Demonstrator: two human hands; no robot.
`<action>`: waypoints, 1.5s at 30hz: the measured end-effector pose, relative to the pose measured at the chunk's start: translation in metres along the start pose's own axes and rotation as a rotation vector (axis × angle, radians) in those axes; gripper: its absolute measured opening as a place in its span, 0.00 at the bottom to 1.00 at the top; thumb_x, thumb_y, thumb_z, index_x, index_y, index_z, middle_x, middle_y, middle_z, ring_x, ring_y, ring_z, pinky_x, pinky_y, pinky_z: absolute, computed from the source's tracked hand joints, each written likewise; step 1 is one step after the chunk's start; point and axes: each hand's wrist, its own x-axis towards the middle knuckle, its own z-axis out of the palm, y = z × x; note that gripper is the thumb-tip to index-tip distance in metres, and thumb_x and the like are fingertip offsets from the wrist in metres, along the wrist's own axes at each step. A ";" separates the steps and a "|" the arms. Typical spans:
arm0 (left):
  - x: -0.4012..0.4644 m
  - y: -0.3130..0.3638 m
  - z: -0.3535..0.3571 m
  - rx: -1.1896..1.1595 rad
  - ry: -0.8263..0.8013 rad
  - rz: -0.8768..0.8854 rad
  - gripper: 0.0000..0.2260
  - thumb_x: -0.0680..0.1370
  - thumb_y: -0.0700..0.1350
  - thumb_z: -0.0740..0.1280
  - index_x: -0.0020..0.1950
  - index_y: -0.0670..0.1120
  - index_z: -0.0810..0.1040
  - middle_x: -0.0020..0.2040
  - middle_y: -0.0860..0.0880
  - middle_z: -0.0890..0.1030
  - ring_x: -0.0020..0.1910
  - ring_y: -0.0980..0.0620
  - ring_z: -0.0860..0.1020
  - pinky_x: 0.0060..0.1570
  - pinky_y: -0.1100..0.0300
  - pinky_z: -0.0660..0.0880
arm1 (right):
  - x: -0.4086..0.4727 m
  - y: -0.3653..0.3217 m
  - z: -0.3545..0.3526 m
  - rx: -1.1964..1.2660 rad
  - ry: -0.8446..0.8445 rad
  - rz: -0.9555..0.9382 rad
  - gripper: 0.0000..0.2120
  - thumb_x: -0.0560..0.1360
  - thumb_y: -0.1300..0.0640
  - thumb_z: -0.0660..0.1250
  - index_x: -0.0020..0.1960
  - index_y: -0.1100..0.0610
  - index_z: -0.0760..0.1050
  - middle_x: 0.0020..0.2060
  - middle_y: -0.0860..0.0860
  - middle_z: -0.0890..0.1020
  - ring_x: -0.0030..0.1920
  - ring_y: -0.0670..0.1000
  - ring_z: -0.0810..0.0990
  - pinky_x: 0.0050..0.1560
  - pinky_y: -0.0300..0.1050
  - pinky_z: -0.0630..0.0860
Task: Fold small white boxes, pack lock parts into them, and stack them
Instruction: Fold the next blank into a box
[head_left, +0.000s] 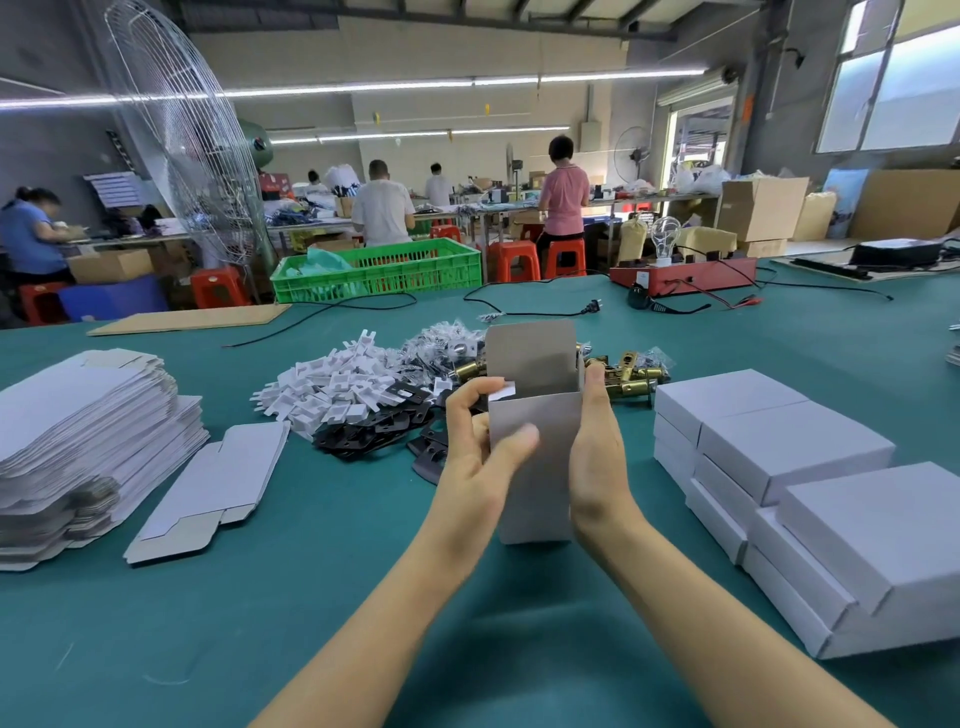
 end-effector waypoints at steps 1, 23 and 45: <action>0.001 0.002 0.003 -0.056 0.040 -0.029 0.09 0.76 0.51 0.65 0.54 0.62 0.72 0.55 0.41 0.76 0.52 0.47 0.73 0.56 0.48 0.70 | 0.000 -0.001 -0.001 -0.014 0.006 0.016 0.27 0.78 0.33 0.51 0.65 0.47 0.75 0.60 0.46 0.80 0.63 0.46 0.75 0.64 0.50 0.70; 0.012 0.027 0.003 -0.278 0.138 -0.101 0.15 0.82 0.40 0.58 0.55 0.57 0.80 0.56 0.47 0.84 0.48 0.51 0.82 0.41 0.60 0.79 | -0.003 -0.015 0.008 0.045 -0.157 -0.168 0.11 0.74 0.54 0.53 0.46 0.49 0.75 0.44 0.49 0.82 0.43 0.45 0.79 0.40 0.37 0.76; 0.014 0.025 0.001 -0.332 0.164 -0.069 0.11 0.84 0.48 0.56 0.51 0.45 0.77 0.40 0.51 0.83 0.31 0.59 0.78 0.32 0.67 0.76 | -0.007 -0.026 0.008 0.061 -0.100 -0.277 0.09 0.75 0.57 0.58 0.41 0.48 0.74 0.43 0.52 0.76 0.47 0.52 0.73 0.53 0.52 0.68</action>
